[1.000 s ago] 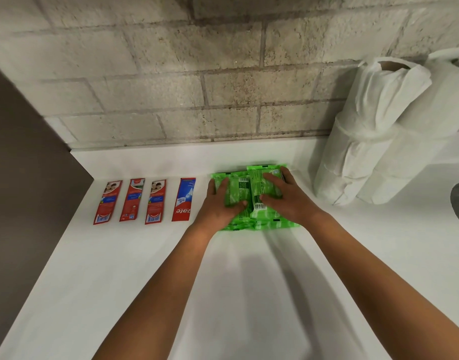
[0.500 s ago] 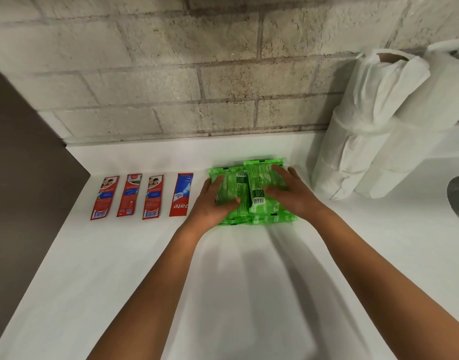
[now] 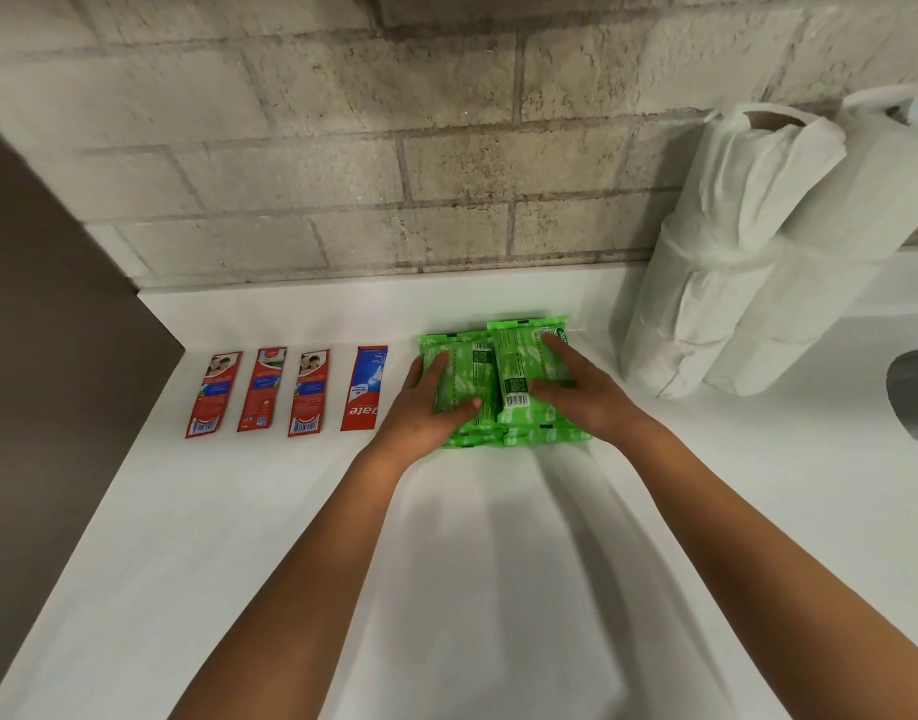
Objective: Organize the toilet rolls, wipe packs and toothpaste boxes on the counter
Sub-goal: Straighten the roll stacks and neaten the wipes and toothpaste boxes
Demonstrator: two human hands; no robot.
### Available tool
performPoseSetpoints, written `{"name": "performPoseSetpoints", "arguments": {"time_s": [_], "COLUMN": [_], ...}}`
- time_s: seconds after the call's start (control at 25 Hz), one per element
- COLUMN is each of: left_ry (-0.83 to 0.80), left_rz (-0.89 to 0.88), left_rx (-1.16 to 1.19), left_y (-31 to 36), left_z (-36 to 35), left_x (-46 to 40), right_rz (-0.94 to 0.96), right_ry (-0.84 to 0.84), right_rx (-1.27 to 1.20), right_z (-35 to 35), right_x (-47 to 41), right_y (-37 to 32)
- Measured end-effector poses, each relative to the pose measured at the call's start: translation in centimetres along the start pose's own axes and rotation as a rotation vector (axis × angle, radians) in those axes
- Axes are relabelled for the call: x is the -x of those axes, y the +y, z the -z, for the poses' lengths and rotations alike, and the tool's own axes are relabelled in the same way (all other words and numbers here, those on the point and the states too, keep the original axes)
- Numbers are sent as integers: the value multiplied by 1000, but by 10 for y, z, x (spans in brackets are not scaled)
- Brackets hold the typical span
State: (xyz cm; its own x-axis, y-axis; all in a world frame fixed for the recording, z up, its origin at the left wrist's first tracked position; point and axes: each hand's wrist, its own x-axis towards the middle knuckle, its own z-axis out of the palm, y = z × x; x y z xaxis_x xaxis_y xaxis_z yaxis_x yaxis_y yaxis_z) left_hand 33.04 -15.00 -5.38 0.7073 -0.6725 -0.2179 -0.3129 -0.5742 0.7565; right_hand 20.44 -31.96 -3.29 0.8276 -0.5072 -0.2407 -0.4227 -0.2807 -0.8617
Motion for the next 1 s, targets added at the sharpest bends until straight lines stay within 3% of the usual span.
{"name": "performPoseSetpoints", "arguments": {"time_s": [0.16, 0.36, 0.52, 0.68, 1.0], "left_ry": [69, 190, 81, -102, -135], "left_rz": [-6, -201, -230, -164, -175], "left_rx": [42, -56, 14, -124, -159], "left_y": [4, 26, 50, 62, 58], "left_z": [-2, 0, 5, -4, -10], "left_x": [2, -10, -29, -44, -55], "right_rz": [7, 39, 72, 102, -10], "right_ry": [22, 40, -50, 139, 195], "right_rx": [-50, -265, -175, -76, -114], "right_z": [-2, 3, 6, 2, 4], "right_x": [0, 9, 18, 19, 12], "right_y": [2, 17, 40, 45, 61]}}
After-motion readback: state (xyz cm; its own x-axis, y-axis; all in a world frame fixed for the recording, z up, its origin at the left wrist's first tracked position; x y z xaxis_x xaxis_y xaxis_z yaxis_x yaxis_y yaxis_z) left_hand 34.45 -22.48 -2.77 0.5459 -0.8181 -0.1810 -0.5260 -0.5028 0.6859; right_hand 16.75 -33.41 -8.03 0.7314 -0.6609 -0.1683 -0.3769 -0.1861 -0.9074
